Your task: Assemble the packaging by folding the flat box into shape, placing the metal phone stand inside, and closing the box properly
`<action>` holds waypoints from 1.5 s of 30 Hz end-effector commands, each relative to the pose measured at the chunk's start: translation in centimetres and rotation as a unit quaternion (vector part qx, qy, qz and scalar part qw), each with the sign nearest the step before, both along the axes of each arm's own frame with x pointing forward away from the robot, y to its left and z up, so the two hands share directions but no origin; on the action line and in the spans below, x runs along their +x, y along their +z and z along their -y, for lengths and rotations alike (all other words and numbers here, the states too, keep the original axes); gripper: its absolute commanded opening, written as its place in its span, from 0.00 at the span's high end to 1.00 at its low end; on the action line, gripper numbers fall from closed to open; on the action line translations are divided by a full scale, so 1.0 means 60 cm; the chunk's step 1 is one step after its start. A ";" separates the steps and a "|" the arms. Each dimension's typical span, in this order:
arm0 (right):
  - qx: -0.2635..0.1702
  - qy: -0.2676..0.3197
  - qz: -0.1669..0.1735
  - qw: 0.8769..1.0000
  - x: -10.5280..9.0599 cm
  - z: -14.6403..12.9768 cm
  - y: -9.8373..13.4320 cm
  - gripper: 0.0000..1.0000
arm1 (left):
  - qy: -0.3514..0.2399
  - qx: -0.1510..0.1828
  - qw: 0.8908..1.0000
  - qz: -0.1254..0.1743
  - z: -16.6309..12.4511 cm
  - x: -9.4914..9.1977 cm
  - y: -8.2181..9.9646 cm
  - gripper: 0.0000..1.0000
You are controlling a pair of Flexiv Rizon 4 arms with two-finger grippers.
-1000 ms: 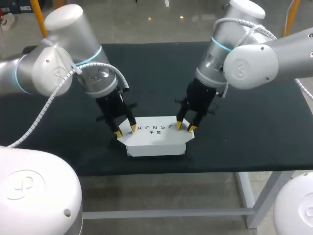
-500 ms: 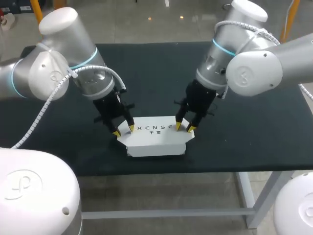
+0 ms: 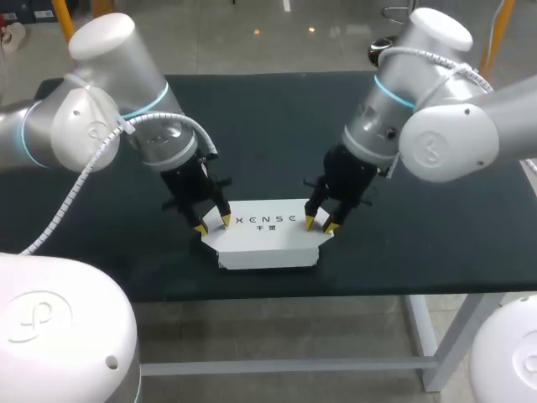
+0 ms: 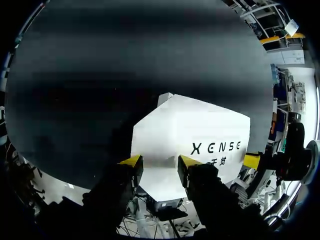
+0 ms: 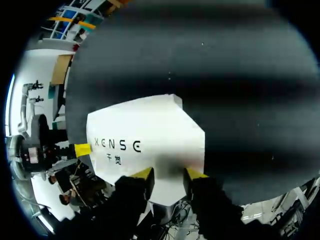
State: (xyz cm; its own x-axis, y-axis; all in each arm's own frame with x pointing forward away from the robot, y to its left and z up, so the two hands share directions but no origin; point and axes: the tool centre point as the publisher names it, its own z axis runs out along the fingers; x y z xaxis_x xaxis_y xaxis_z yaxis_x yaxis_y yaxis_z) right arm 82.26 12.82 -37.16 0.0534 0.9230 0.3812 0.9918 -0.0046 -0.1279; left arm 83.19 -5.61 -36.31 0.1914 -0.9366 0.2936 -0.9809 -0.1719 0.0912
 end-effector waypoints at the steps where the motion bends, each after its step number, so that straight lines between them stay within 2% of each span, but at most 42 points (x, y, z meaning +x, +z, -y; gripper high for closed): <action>1: 0.000 -0.003 0.009 1.000 -0.010 0.001 -0.004 0.57 | -0.001 0.002 1.000 0.001 0.002 0.001 -0.004 0.51; 15: 0.005 -0.004 0.005 1.000 -0.006 0.002 -0.018 0.57 | -0.002 -0.001 1.000 0.009 0.000 0.002 -0.009 0.53; 30: 0.006 -0.003 0.002 1.000 -0.005 0.000 -0.018 0.57 | -0.029 -0.014 0.998 0.045 -0.002 -0.017 -0.013 0.53; 37: 0.006 -0.004 0.001 1.000 -0.004 0.000 -0.019 0.57 | -0.052 -0.020 0.995 0.081 0.005 -0.024 -0.014 0.54; 45: 0.007 -0.006 -0.001 1.000 -0.004 0.000 -0.019 0.57 | -0.065 -0.012 0.994 0.086 0.009 -0.028 -0.019 0.54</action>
